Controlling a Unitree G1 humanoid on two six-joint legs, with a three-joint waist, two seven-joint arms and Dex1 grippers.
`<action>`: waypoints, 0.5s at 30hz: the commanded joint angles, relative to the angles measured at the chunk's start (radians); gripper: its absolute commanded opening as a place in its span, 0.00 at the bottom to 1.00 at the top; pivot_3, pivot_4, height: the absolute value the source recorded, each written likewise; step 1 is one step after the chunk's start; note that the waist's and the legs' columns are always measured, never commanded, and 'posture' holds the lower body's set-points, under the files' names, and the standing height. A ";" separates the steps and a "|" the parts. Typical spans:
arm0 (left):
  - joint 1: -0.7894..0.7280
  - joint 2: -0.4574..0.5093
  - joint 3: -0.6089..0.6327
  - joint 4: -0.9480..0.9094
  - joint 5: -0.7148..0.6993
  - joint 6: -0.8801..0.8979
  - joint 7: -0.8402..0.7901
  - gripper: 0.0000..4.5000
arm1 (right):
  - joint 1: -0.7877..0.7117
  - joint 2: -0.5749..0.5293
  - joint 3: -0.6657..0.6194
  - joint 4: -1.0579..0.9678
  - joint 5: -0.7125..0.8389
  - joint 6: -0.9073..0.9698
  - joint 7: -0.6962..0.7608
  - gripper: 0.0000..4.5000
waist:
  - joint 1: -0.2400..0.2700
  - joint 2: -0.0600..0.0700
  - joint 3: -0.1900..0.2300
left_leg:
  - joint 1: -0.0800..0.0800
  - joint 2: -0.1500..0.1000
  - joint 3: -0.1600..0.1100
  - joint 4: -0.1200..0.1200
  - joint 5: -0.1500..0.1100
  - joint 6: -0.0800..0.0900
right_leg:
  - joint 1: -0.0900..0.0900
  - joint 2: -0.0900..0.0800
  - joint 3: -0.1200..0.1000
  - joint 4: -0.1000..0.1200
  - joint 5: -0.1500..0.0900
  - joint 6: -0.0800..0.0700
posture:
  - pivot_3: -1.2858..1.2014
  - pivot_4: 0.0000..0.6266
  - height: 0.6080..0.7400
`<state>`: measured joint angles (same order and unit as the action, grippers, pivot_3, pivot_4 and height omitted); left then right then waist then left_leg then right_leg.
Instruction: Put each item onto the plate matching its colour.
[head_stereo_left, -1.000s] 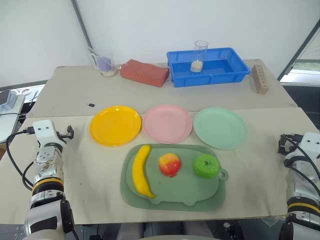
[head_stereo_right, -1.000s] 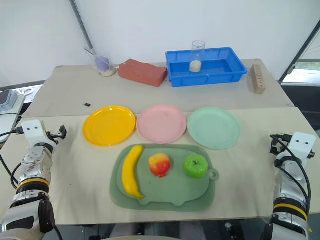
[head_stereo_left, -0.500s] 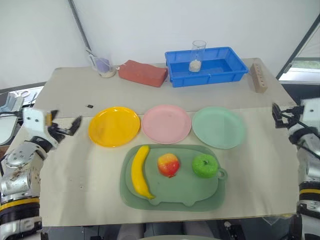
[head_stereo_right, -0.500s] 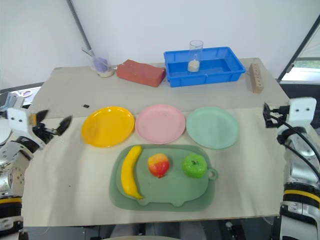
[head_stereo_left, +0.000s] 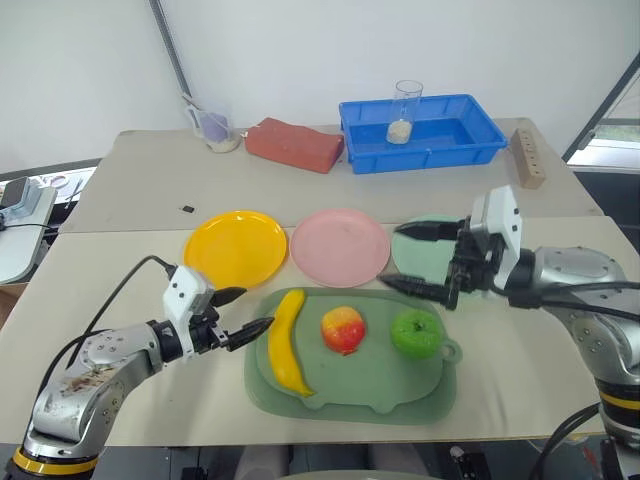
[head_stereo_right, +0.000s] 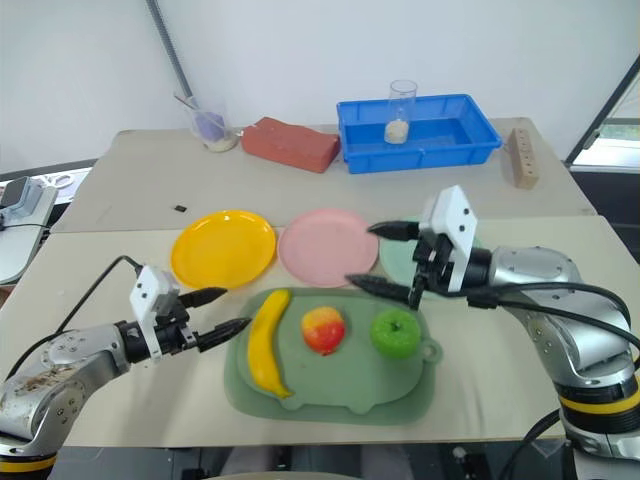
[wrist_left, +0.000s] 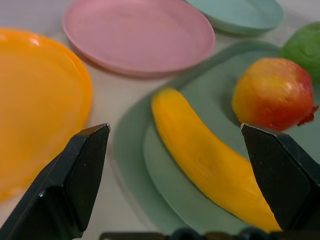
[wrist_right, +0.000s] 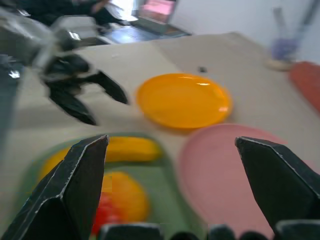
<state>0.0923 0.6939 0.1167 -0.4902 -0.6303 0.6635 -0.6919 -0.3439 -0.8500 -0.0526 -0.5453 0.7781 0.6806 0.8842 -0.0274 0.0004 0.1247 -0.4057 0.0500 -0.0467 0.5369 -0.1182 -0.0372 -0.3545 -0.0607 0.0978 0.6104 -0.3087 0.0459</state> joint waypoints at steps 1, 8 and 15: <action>-0.031 -0.032 -0.066 -0.040 0.009 0.032 0.032 1.00 | -0.069 -0.038 -0.009 -0.076 0.090 0.078 0.023 1.00 | 0.004 0.000 0.000 | 0.000 0.000 0.000 0.000 0.000 0.000 | 0.000 0.000 0.000 0.000 0.000 0.000 | 0.52 0.24 1.00; -0.069 -0.100 -0.175 0.014 0.140 -0.016 0.093 1.00 | -0.108 -0.021 -0.007 -0.101 0.102 0.116 -0.033 1.00 | 0.011 -0.002 0.000 | -0.001 -0.001 0.000 0.001 -0.001 -0.002 | -0.002 -0.001 0.000 -0.002 0.000 -0.001 | 0.52 0.24 1.00; -0.056 -0.154 -0.233 0.024 0.205 -0.033 0.128 1.00 | -0.096 -0.029 -0.034 -0.134 0.132 0.146 -0.081 1.00 | 0.011 -0.001 0.000 | 0.000 0.000 0.000 0.000 -0.001 -0.001 | -0.002 0.000 0.000 -0.001 0.000 -0.001 | 0.52 0.24 1.00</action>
<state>0.0328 0.5429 -0.1035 -0.4556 -0.4459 0.6483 -0.5695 -0.4293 -0.8720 -0.0521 -0.6448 0.8874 0.8188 0.8190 -0.0167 -0.0010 0.1246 -0.4057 0.0496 -0.0466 0.5373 -0.1196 -0.0385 -0.3569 -0.0608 0.0977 0.6095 -0.3089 0.0448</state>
